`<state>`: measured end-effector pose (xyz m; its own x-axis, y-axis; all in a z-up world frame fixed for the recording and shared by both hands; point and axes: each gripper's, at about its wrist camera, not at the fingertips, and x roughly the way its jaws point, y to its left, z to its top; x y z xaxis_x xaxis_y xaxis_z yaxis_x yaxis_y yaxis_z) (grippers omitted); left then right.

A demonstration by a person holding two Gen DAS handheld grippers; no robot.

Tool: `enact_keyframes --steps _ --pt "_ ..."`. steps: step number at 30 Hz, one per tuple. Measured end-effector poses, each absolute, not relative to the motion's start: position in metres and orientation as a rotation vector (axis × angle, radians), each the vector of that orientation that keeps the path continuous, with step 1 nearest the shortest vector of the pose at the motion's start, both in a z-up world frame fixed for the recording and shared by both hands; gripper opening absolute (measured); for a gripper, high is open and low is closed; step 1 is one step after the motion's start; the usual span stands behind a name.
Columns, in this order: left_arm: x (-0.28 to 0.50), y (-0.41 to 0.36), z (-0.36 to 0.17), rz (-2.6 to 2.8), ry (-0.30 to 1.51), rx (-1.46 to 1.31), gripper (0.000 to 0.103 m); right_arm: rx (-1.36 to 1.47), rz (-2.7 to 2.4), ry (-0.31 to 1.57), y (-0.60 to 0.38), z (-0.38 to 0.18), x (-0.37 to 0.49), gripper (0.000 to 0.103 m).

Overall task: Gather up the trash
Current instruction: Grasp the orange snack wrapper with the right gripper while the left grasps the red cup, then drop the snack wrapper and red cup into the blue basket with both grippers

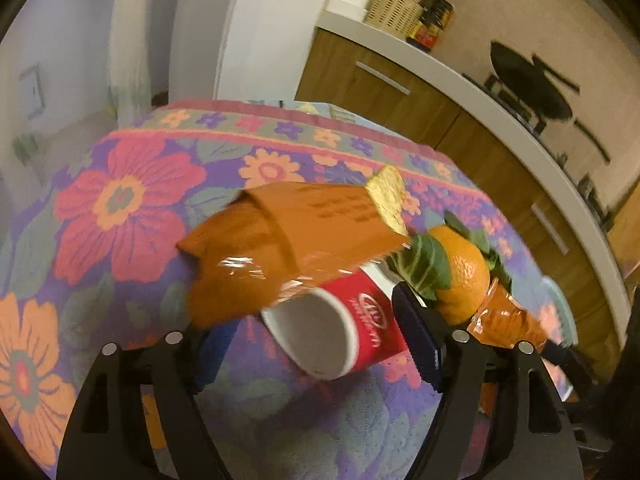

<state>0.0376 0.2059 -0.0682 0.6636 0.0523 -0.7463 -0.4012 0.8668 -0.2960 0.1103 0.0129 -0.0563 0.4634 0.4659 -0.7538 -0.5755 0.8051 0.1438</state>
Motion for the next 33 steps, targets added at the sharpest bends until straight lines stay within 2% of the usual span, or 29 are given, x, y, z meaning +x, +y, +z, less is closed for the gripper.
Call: enact_keyframes --steps 3,5,6,10,14,26,33 --pt "0.040 0.199 -0.067 0.251 0.814 -0.447 0.068 -0.115 0.658 0.881 0.010 -0.056 0.111 0.082" --pt "0.038 0.199 -0.067 0.259 0.810 -0.445 0.062 -0.104 0.678 0.873 0.007 -0.055 0.108 0.067" --pt "0.036 0.200 -0.066 0.262 0.803 -0.448 0.058 -0.106 0.695 0.867 0.007 -0.054 0.105 0.055" --pt "0.022 0.201 -0.062 0.252 0.780 -0.488 0.051 -0.146 0.728 0.795 0.009 -0.045 0.088 0.038" --pt "0.004 0.192 -0.056 0.250 0.763 -0.479 0.047 -0.140 0.725 0.729 0.000 -0.036 0.072 0.036" --pt "-0.053 0.159 -0.032 0.249 0.709 -0.474 0.047 -0.075 0.699 0.671 -0.048 -0.019 0.054 0.035" --pt "-0.070 0.140 0.000 0.216 0.639 -0.435 0.047 -0.082 0.662 0.595 -0.072 -0.005 0.044 0.035"
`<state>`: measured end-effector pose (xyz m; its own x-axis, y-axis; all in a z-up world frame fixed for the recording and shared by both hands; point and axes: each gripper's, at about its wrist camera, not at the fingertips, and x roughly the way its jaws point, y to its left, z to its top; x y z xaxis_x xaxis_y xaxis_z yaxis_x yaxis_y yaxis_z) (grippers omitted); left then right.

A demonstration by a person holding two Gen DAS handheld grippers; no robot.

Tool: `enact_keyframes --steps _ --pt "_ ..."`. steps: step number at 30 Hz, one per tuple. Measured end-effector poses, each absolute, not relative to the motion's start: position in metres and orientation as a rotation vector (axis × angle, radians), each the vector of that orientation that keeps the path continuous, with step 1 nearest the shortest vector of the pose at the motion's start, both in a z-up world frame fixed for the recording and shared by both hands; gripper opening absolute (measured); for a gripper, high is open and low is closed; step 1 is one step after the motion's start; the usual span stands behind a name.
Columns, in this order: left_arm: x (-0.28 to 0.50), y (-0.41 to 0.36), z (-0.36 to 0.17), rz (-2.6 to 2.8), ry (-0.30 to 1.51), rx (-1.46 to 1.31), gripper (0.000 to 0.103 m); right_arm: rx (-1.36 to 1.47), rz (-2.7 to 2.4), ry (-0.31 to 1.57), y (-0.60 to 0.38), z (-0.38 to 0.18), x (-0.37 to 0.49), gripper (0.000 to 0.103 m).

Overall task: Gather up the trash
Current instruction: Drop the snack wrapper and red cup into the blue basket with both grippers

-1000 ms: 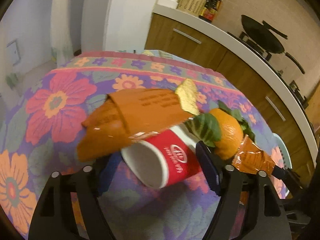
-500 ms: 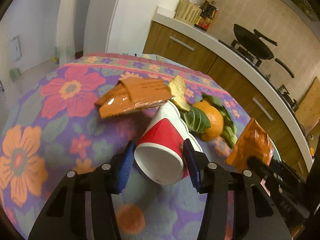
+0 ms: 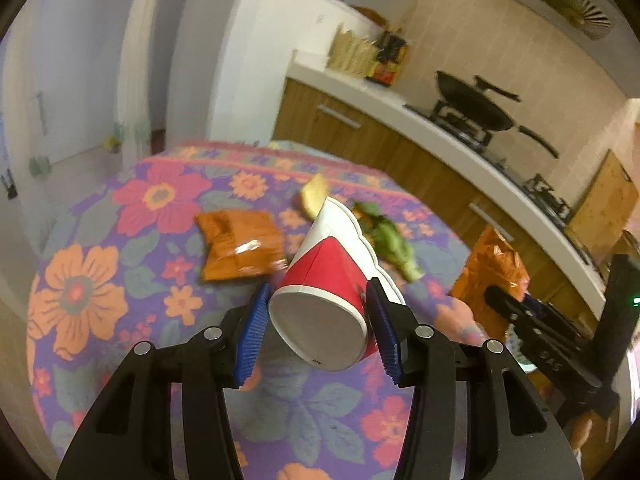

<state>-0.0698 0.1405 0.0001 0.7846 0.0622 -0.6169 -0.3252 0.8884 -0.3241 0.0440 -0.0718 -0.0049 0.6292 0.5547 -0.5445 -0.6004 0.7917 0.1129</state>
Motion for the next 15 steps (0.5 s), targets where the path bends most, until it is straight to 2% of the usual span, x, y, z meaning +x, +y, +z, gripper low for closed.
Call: enact_keyframes --steps 15 --pt "0.013 0.020 0.025 -0.008 0.649 -0.234 0.047 0.069 0.470 0.553 -0.191 -0.003 0.074 0.035"
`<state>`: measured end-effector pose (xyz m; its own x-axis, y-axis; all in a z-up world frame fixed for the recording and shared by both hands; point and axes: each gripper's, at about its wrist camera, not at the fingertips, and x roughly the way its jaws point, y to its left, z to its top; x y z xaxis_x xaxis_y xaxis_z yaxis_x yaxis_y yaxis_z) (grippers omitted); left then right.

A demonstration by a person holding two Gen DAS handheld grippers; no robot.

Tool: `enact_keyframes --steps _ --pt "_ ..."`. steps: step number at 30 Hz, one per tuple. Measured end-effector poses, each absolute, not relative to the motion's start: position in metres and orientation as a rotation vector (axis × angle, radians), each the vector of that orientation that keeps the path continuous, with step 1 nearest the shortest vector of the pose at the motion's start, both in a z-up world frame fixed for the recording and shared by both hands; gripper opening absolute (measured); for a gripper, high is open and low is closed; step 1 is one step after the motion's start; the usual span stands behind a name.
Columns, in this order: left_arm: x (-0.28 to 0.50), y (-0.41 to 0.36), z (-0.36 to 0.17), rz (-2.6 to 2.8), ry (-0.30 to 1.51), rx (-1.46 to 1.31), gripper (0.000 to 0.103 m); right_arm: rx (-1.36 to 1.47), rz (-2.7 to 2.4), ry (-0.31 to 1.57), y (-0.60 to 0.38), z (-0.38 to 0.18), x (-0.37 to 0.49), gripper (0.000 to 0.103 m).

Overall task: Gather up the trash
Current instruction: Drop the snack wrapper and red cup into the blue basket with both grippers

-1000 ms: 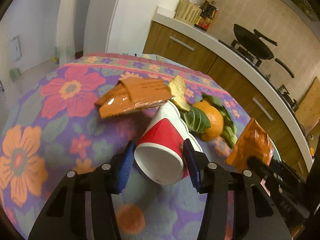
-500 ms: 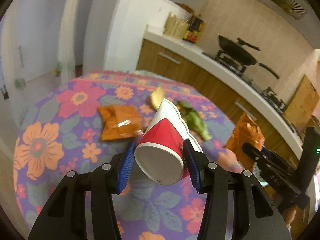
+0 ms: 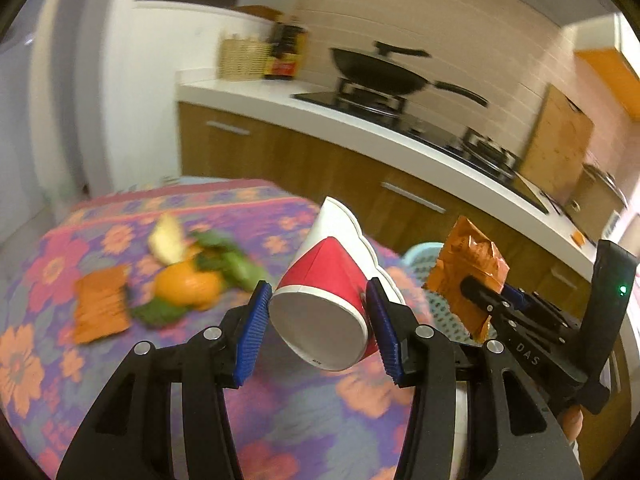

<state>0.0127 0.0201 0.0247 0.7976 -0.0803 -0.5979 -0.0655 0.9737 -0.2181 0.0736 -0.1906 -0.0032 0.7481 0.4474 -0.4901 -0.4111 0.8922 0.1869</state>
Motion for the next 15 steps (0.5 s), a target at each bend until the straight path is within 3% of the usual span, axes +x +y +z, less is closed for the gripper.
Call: enact_keyframes --steps 15 --pt "0.124 -0.105 -0.013 -0.239 0.756 -0.111 0.047 0.270 0.208 0.708 -0.309 -0.056 0.124 0.035"
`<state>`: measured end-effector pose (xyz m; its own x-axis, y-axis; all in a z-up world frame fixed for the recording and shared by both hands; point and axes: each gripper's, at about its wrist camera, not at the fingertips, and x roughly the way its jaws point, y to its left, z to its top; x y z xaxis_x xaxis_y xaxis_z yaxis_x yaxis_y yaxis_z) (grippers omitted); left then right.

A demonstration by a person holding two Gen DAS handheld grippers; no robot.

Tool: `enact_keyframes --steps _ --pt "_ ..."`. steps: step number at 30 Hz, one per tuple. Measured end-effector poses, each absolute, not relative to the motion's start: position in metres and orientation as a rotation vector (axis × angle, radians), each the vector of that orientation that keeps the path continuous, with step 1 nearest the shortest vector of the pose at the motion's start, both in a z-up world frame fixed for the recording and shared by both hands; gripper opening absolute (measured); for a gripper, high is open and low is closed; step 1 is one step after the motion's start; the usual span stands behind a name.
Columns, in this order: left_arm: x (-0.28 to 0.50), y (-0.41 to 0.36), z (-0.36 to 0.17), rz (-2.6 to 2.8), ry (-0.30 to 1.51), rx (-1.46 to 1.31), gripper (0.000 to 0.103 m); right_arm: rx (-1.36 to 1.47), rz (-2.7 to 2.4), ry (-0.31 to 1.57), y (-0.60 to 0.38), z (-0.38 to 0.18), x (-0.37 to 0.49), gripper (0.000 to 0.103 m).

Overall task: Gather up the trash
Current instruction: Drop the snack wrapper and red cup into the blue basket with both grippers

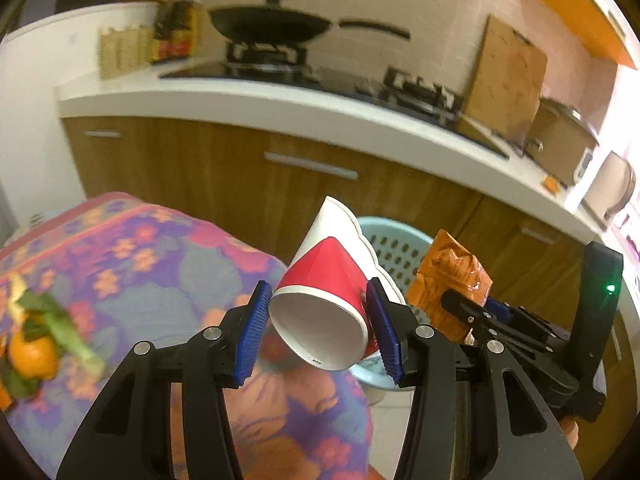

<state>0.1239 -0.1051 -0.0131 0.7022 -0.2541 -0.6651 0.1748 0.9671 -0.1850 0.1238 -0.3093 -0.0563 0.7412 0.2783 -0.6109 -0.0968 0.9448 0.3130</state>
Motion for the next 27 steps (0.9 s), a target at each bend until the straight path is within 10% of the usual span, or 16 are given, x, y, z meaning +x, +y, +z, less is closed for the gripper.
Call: enact_keyframes --steps 6,12,27 --pt "0.158 -0.137 -0.035 -0.279 0.812 -0.061 0.047 0.290 0.135 0.775 -0.323 -0.077 0.143 0.037" --pt "0.175 -0.154 -0.047 -0.304 0.842 -0.044 0.048 0.352 0.115 0.823 -0.339 -0.093 0.156 0.062" --pt "0.179 -0.147 -0.060 -0.304 0.891 -0.062 0.056 0.371 0.084 0.797 -0.352 -0.084 0.148 0.062"
